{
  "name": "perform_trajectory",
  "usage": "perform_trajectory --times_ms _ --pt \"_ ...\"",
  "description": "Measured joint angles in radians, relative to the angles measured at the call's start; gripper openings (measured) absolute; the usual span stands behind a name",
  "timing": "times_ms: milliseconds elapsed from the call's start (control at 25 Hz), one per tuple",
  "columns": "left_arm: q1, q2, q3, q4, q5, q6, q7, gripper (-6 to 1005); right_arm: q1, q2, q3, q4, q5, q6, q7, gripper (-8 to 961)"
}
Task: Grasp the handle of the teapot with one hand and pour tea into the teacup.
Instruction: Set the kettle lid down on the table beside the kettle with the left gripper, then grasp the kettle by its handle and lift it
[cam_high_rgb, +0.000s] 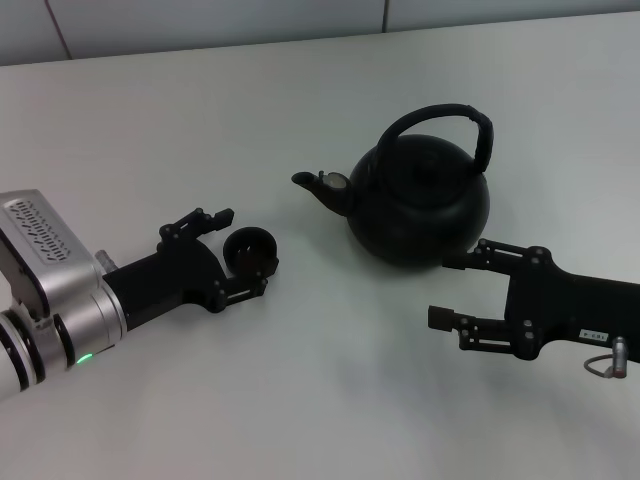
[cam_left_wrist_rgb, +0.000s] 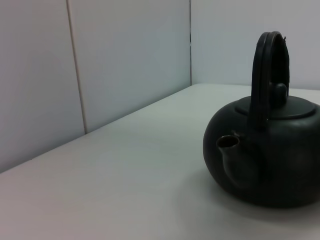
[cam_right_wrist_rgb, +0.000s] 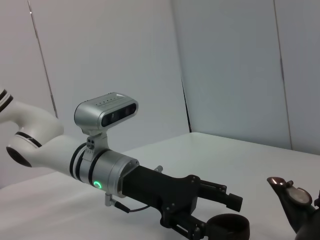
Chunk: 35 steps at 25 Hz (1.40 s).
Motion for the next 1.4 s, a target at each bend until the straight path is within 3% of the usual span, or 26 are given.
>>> perform_trajectory --times_ms 280,320,520,560,680,800,840,880,960,1040,1240,1400 --pt "0.008 0.004 -0.003 0.012 0.000 0.040 -0.007 857 0.003 0.000 0.000 0.000 0.000 0.009 0.000 754" --pt "0.039 0.008 -0.011 0.047 -0.001 0.124 -0.016 857 0.004 0.000 0.000 0.000 0.000 0.010 0.000 754" --pt "0.113 0.015 -0.003 0.162 0.003 0.288 -0.112 856 0.008 0.000 0.001 0.000 0.000 0.011 0.000 754" --pt "0.161 0.018 0.004 0.246 0.004 0.365 -0.176 856 0.009 0.000 0.003 0.000 0.000 0.011 0.000 754" --pt "0.211 0.020 0.007 0.338 0.004 0.440 -0.234 855 0.013 0.000 0.012 0.000 0.000 0.011 0.000 754" --pt "0.269 0.039 0.009 0.436 0.008 0.531 -0.300 854 0.013 0.000 0.014 0.000 0.000 0.011 0.000 753" --pt "0.298 0.070 0.006 0.459 0.012 0.587 -0.341 854 0.014 0.000 0.015 0.000 0.000 0.011 0.000 753" --pt "0.298 0.070 0.006 0.459 0.012 0.587 -0.341 854 0.014 0.000 0.015 0.000 0.000 0.011 0.000 753" --pt "0.318 0.100 0.002 0.457 0.014 0.626 -0.362 854 0.015 0.000 0.022 0.000 0.000 0.010 0.000 753" --pt "0.331 0.110 0.001 0.461 0.015 0.646 -0.367 853 0.017 0.000 0.031 0.000 0.000 0.008 0.000 753" --pt "0.338 0.106 0.010 0.493 0.044 0.649 -0.357 852 0.022 0.000 0.040 0.002 0.000 0.004 0.000 753" --pt "0.343 0.099 0.009 0.550 0.150 0.612 -0.341 852 0.022 0.001 0.041 0.007 0.000 0.009 0.000 753"
